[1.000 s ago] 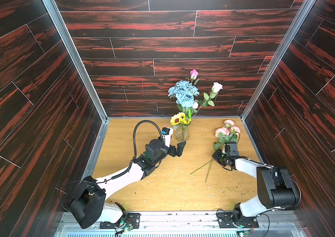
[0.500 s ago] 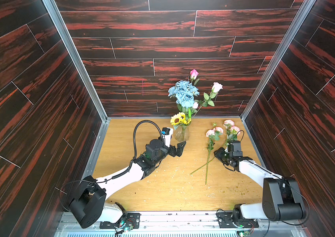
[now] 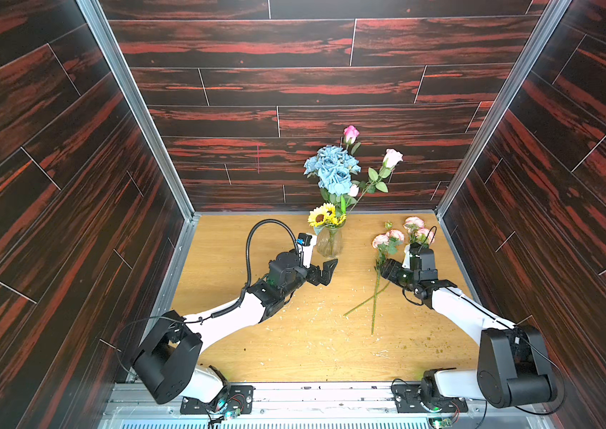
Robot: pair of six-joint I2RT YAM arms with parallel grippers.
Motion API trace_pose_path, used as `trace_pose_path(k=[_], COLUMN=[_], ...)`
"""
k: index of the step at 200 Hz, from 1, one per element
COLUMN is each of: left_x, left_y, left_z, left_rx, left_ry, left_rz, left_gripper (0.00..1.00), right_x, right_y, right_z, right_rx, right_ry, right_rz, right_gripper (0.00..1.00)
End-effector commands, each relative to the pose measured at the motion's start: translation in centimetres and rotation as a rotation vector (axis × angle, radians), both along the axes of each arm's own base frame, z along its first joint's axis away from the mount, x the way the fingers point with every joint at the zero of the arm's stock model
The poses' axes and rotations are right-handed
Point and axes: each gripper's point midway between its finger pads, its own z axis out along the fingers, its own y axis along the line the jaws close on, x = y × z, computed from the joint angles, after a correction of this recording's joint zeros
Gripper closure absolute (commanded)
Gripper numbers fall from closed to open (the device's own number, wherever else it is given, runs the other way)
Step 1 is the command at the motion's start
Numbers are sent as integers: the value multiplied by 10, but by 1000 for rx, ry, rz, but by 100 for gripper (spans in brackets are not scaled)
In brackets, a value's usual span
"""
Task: Pick out pink flowers from the vase
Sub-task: Place the flower at the center of the board, then pick up the flower from the vase.
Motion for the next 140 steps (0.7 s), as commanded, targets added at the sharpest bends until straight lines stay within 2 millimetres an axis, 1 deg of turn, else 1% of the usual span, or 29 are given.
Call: trace_pose_path(k=[1, 17, 32, 47, 59, 70, 83, 86, 89, 90, 93, 104, 119, 127, 140], left_x=[6, 15, 25, 34, 41, 50, 65, 69, 71, 74, 79, 91, 102, 107, 112], left_y=[-8, -12, -16, -26, -35, -42, -49, -50, -50, -52, -55, -61, -74, -81, -95], left_z=[26, 29, 27, 29, 33, 38, 44, 48, 56, 50, 48, 56, 65, 67, 63], left_rx=[5, 52, 111, 175, 228, 269, 295, 295, 290, 299, 308, 317, 328, 337, 357], left_ry=[-78, -84, -97, -139, -177, -210, -240, -250, -264, -259, -260, -287, -330, -350, -387], left_rz=[-19, -7, 24, 38, 49, 61, 94, 103, 117, 117, 123, 143, 138, 123, 88], left_gripper=[0, 0, 0, 0, 0, 0, 0, 0, 0, 0, 0, 0, 0, 0, 0], right_x=[-11, -15, -17, -22, -27, -31, -35, -36, -37, -38, -39, -43, -46, -48, -51], right_y=[11, 12, 20, 27, 27, 21, 13, 11, 9, 9, 7, 1, -8, -13, -20], right_z=[0, 2, 9, 16, 24, 33, 45, 48, 50, 50, 52, 57, 60, 60, 61], right_rx=[4, 0, 10, -32, -80, -98, -108, -111, -112, -112, -112, -111, -124, -136, -144], right_ry=[-44, -64, -84, -119, -151, -180, -220, -229, -238, -239, -248, -270, -272, -266, -260], right_rz=[62, 67, 87, 93, 80, 54, 16, 6, -1, -4, -12, -39, -86, -109, -149], right_gripper=[27, 26, 26, 26, 26, 26, 26, 26, 26, 26, 26, 26, 27, 27, 27])
